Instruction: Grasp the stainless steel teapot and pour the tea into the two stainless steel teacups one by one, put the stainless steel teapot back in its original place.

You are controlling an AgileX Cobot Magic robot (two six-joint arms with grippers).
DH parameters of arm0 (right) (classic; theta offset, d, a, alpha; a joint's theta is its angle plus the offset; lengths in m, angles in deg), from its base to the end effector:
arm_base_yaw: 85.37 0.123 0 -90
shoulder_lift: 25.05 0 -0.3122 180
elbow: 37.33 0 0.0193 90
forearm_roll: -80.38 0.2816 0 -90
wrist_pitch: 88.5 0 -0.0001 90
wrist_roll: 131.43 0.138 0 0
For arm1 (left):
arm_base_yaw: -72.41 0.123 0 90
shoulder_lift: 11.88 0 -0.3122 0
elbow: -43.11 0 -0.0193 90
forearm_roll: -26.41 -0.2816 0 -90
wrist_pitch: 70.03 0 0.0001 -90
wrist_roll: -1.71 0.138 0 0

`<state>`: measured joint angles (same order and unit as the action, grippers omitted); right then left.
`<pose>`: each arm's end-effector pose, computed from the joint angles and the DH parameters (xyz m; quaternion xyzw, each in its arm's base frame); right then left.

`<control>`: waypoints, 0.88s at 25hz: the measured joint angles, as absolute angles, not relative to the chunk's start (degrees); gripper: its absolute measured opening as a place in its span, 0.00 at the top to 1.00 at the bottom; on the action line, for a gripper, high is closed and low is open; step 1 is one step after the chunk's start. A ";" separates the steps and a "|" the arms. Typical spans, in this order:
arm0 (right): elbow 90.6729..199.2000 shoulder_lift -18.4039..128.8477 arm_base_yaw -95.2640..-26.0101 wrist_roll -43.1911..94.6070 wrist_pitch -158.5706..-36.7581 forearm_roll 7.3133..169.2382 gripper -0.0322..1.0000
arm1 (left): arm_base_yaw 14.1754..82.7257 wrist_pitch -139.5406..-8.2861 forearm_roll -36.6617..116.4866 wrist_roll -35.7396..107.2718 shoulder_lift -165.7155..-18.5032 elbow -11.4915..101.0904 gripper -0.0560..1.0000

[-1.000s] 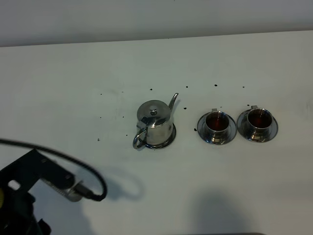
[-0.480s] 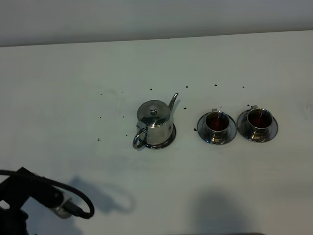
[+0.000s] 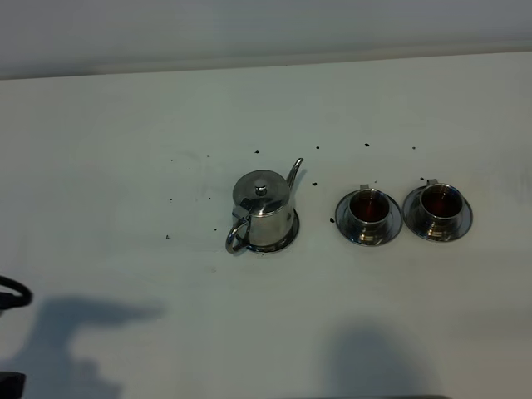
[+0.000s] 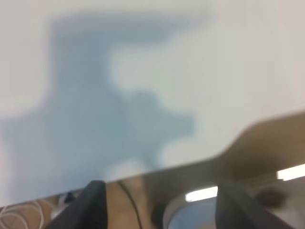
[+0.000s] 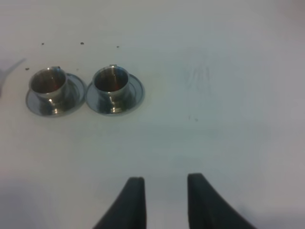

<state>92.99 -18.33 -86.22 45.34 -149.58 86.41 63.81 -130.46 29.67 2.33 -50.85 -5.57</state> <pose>0.0360 0.0122 0.2682 -0.0199 0.8534 0.0341 0.5197 0.1085 -0.0233 0.2332 0.0706 0.9585 -0.0467 0.2723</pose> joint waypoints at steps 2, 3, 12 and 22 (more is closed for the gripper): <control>92.99 -18.33 -86.22 45.34 -149.58 86.41 0.76 | 66.68 -130.50 29.71 2.33 -47.58 -5.57 0.45; 92.99 -18.33 -86.22 45.34 -149.58 86.41 0.76 | 67.76 -130.53 29.71 2.33 -46.11 -5.57 0.45; 92.99 -18.33 -86.22 45.34 -149.58 86.41 0.76 | 70.99 -130.60 29.81 2.45 -34.06 -5.58 0.45; 92.99 -18.33 -86.22 45.33 -149.58 86.41 0.76 | 74.14 -130.65 29.88 2.55 -26.54 -5.58 0.44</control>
<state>92.99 -18.33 -86.22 45.33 -149.58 86.41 74.14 -130.65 29.88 2.55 -26.54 -5.58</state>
